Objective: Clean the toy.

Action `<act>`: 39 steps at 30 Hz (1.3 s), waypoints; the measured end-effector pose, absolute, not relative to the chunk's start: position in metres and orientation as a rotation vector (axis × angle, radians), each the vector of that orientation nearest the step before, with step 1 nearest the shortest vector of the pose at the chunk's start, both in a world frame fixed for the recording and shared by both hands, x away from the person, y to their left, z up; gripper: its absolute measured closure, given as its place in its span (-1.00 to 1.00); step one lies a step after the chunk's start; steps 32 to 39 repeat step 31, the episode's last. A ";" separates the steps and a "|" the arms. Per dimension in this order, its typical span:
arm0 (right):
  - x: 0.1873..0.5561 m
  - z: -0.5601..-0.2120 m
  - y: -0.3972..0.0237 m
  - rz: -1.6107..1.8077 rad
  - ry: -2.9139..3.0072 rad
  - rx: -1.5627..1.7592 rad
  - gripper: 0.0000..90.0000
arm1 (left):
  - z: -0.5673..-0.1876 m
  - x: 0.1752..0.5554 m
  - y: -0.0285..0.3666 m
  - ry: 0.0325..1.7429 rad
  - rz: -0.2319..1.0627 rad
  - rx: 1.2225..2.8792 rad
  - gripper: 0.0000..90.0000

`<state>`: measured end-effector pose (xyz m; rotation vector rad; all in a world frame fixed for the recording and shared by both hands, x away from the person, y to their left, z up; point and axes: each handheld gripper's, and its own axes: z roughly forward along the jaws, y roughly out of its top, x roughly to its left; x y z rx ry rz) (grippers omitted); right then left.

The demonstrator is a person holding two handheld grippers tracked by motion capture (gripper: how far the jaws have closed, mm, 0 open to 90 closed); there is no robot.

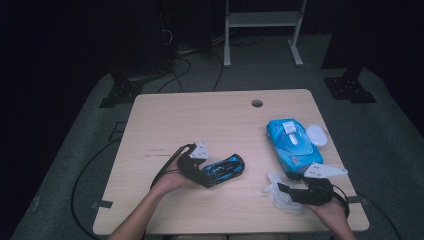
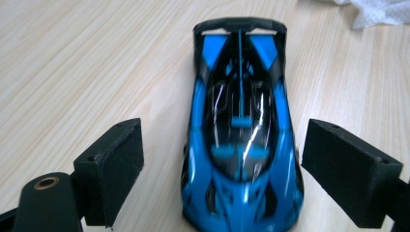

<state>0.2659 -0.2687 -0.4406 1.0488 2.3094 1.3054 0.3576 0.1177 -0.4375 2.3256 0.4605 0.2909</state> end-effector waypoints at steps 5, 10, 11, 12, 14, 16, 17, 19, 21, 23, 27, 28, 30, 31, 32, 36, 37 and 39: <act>0.263 -0.438 -0.273 1.306 2.299 1.053 -0.12 | -0.436 0.346 0.140 0.486 0.317 2.292 -0.70; 0.261 -0.439 -0.277 1.304 2.292 1.074 -0.15 | -0.437 0.339 0.153 0.510 0.327 2.282 -0.73; 0.261 -0.439 -0.278 1.304 2.290 1.073 -0.15 | -0.437 0.337 0.157 0.517 0.329 2.280 -0.73; 0.259 -0.439 -0.280 1.300 2.289 1.080 -0.15 | -0.437 0.335 0.159 0.521 0.333 2.277 -0.73; 0.258 -0.439 -0.280 1.299 2.288 1.082 -0.15 | -0.436 0.332 0.163 0.527 0.339 2.275 -0.73; 0.256 -0.439 -0.282 1.302 2.282 1.085 -0.16 | -0.436 0.328 0.169 0.536 0.345 2.269 -0.73; 0.256 -0.439 -0.283 1.304 2.281 1.086 -0.16 | -0.435 0.327 0.170 0.535 0.349 2.269 -0.73; 0.254 -0.440 -0.284 1.306 2.275 1.093 -0.17 | -0.435 0.322 0.176 0.550 0.343 2.258 -0.73; 0.253 -0.441 -0.286 1.310 2.270 1.097 -0.19 | -0.436 0.318 0.181 0.561 0.352 2.255 -0.74; 0.252 -0.441 -0.287 1.314 2.266 1.101 -0.21 | -0.438 0.313 0.186 0.579 0.352 2.243 -0.76; 0.251 -0.444 -0.288 1.340 2.243 1.130 -0.30 | -0.440 0.304 0.192 0.600 0.360 2.225 -0.77; 0.251 -0.445 -0.288 1.352 2.237 1.134 -0.31 | -0.442 0.301 0.193 0.608 0.357 2.210 -0.77; 0.250 -0.446 -0.289 1.362 2.231 1.140 -0.32 | -0.444 0.296 0.195 0.618 0.360 2.191 -0.77; 0.250 -0.448 -0.289 1.374 2.222 1.136 -0.34 | -0.444 0.294 0.196 0.624 0.361 2.182 -0.78; 0.250 -0.448 -0.289 1.374 2.222 1.136 -0.34 | -0.444 0.294 0.196 0.624 0.361 2.182 -0.78; 0.250 -0.448 -0.289 1.374 2.222 1.136 -0.34 | -0.444 0.294 0.196 0.624 0.361 2.182 -0.78; 0.250 -0.448 -0.289 1.374 2.222 1.136 -0.34 | -0.444 0.294 0.196 0.624 0.361 2.182 -0.78; 0.250 -0.448 -0.289 1.374 2.222 1.136 -0.34 | -0.444 0.294 0.196 0.624 0.361 2.182 -0.78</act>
